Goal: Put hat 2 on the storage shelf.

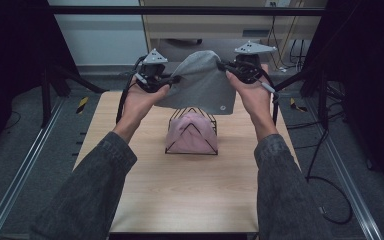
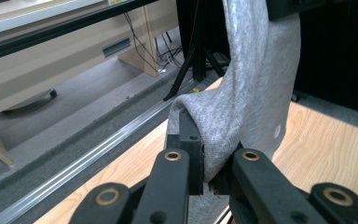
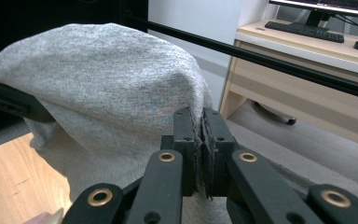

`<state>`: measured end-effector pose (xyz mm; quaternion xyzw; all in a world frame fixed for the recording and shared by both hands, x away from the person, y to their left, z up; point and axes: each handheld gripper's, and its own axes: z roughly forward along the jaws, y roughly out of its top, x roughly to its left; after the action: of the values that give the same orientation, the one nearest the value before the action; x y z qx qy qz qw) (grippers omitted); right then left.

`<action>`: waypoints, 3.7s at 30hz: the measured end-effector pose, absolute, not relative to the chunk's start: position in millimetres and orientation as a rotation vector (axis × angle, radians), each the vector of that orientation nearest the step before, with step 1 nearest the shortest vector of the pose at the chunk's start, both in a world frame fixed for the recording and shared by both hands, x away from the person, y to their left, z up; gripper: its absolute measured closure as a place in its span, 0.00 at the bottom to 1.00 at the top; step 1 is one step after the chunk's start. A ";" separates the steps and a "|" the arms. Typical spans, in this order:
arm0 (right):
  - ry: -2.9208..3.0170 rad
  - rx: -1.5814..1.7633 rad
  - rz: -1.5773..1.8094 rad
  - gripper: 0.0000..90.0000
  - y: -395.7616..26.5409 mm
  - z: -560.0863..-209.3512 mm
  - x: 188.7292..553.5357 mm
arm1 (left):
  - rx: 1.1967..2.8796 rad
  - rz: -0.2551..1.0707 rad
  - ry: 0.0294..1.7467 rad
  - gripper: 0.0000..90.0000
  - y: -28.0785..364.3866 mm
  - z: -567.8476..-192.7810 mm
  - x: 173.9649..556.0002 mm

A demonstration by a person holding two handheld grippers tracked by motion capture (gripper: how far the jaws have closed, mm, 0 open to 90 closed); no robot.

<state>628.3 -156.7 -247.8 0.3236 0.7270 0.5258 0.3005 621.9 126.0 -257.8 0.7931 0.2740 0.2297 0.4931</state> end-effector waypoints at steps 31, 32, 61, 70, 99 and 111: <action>1.990 0.864 1.336 0.95 -156.6 -277.5 617.2 | 1.944 0.505 0.701 0.96 128.1 -290.6 626.4; 1.993 0.861 1.334 0.95 -156.2 -279.0 616.1 | 1.944 0.503 0.707 0.96 128.0 -291.6 625.9; 2.094 0.886 1.269 0.95 -141.8 -339.4 601.4 | 1.990 0.460 0.736 0.96 139.4 -342.2 611.9; 2.124 0.889 1.256 0.95 -140.3 -351.2 599.8 | 1.986 0.444 0.754 0.96 140.9 -355.3 608.8; 2.163 0.918 1.261 0.95 -136.4 -374.3 599.7 | 1.996 0.408 0.782 0.96 142.8 -377.5 609.0; 2.177 0.917 1.235 0.95 -133.8 -381.9 598.0 | 2.016 0.396 0.843 0.95 140.1 -390.3 614.4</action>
<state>598.0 -133.8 -381.9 0.3345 0.7938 0.4501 0.2357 614.4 140.1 -390.3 0.8132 0.3399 0.1597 0.4446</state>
